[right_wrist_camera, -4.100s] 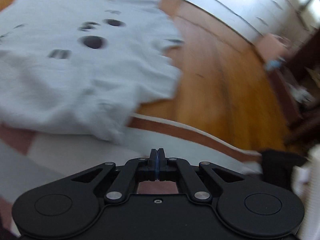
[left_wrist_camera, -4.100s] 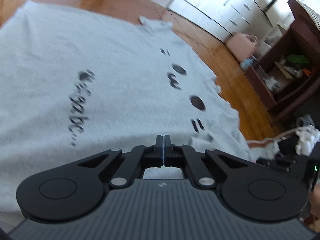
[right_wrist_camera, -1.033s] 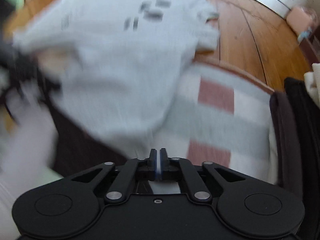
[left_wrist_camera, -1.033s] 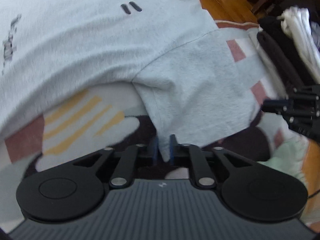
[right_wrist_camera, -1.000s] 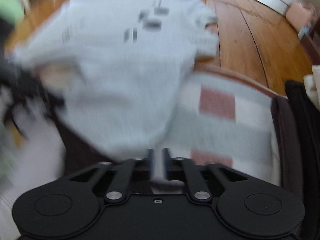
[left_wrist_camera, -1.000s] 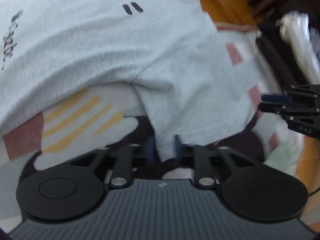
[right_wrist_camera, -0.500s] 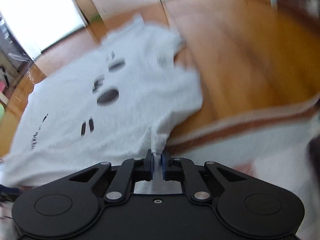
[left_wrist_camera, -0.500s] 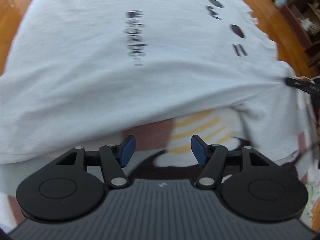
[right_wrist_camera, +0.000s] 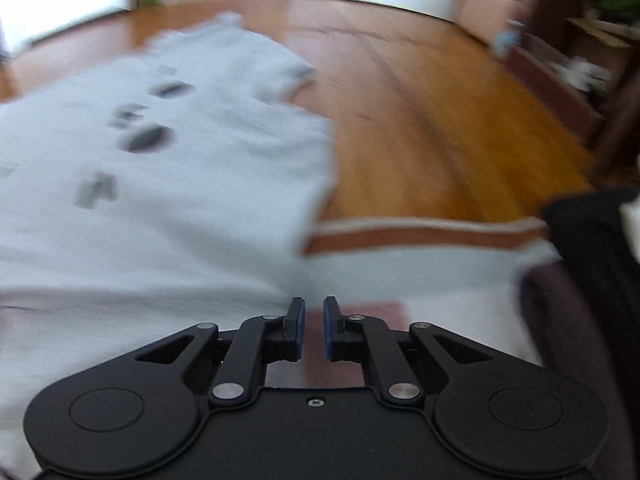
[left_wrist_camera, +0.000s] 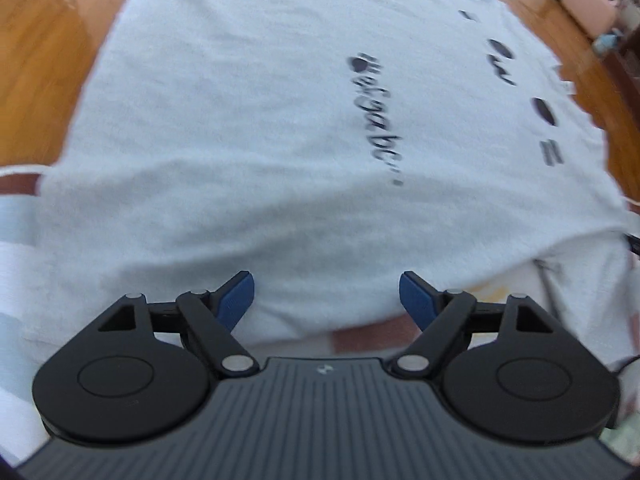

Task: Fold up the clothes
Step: 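Pull the hem taut and open both grippers over the shirt, then grasp the shirt hem with the right gripper while the left gripper grasps the folded side edge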

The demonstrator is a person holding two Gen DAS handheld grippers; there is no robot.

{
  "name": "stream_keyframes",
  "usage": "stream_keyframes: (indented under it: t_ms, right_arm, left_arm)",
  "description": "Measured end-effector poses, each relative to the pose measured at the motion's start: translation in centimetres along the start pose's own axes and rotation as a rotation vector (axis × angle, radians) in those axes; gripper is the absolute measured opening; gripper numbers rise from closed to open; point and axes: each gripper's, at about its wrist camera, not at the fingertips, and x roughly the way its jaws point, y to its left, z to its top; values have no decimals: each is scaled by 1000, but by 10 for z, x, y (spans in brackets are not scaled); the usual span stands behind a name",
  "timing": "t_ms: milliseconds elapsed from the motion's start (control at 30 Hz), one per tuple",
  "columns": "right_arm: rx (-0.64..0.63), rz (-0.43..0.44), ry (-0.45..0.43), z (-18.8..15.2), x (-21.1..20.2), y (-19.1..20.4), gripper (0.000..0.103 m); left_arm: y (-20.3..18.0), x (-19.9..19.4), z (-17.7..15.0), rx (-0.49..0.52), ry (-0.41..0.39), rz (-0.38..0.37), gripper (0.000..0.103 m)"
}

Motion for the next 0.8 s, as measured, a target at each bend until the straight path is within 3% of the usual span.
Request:
stream_keyframes:
  t_ms: [100, 200, 233, 267, 400, 500, 633, 667, 733, 800]
  right_arm:
    - [-37, -50, -10, -4, -2, -4, 11]
    - [33, 32, -23, -3, -8, -12, 33]
    - [69, 64, -24, -3, -10, -15, 48]
    - [108, 104, -13, -2, -10, -17, 51]
    - [258, 254, 27, -3, -13, -23, 53]
    - [305, 334, 16, -17, -23, -25, 63]
    - [256, 333, 50, -33, -24, -20, 63]
    - [242, 326, 61, -37, -24, -19, 63]
    - [186, 299, 60, -42, -26, -14, 63]
    - [107, 264, 71, -40, -27, -4, 63]
  left_arm:
    - [10, 0, 3, -2, -13, 117, 80]
    - [28, -3, 6, -65, -21, 140, 80]
    - [35, -4, 8, -92, -23, 138, 80]
    - [40, -4, 8, -120, -24, 127, 81]
    - [53, -6, 4, -210, -14, 57, 82]
    - [59, -14, 0, -236, -17, 15, 82]
    - [69, -25, -6, -298, -37, -42, 83]
    - [73, -28, -7, -317, -42, -58, 88]
    - [79, -32, -10, -338, -44, -37, 94]
    - [85, -36, -13, -358, -46, -14, 95]
